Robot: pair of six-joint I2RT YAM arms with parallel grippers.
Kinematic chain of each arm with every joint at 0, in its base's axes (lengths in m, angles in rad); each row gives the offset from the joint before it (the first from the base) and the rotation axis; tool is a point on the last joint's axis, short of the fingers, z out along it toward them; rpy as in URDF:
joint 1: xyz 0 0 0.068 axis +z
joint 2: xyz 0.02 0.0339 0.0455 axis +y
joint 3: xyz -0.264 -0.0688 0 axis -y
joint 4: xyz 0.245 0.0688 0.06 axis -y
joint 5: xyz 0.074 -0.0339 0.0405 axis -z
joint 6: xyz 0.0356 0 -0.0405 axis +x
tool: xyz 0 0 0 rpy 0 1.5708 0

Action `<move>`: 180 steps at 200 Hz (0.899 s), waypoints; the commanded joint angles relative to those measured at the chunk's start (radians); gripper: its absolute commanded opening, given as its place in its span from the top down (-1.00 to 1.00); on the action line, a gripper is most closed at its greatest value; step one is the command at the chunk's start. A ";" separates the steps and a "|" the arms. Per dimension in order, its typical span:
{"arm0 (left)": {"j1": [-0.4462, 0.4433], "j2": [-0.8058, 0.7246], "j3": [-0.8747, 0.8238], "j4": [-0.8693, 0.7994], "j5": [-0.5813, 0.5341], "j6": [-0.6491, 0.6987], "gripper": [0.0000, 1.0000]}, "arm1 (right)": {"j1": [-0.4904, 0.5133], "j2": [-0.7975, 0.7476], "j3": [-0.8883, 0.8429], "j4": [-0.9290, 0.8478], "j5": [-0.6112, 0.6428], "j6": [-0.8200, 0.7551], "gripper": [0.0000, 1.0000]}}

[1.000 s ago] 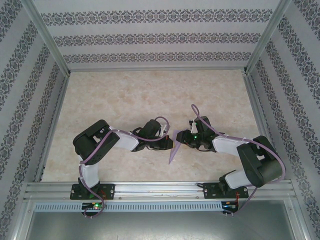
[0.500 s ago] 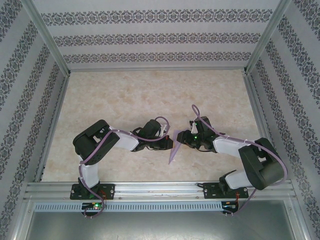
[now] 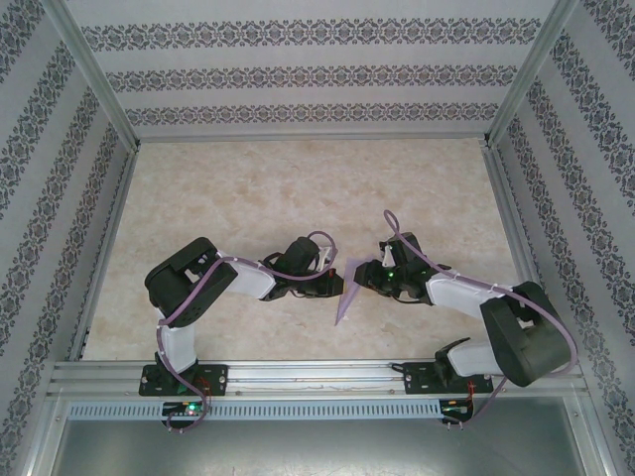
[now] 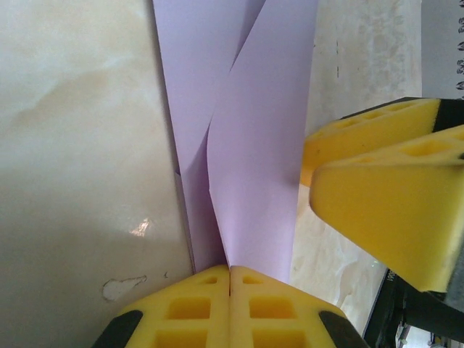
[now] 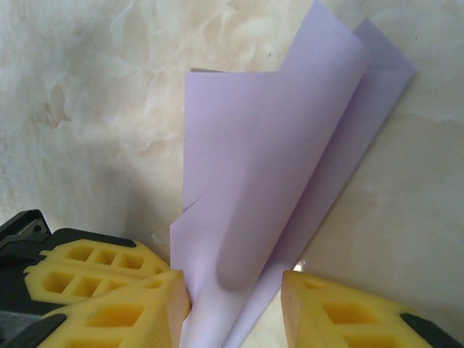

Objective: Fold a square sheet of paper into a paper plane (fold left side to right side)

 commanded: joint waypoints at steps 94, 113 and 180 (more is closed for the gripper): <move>0.024 0.100 -0.014 -0.149 -0.174 0.073 0.97 | 0.006 0.007 0.088 -0.051 -0.012 -0.059 0.72; 0.024 0.102 -0.013 -0.153 -0.176 0.074 0.97 | 0.012 0.038 0.100 -0.043 -0.004 -0.062 0.74; 0.024 0.106 -0.013 -0.159 -0.180 0.074 0.98 | 0.012 0.096 0.085 -0.041 0.027 -0.077 0.74</move>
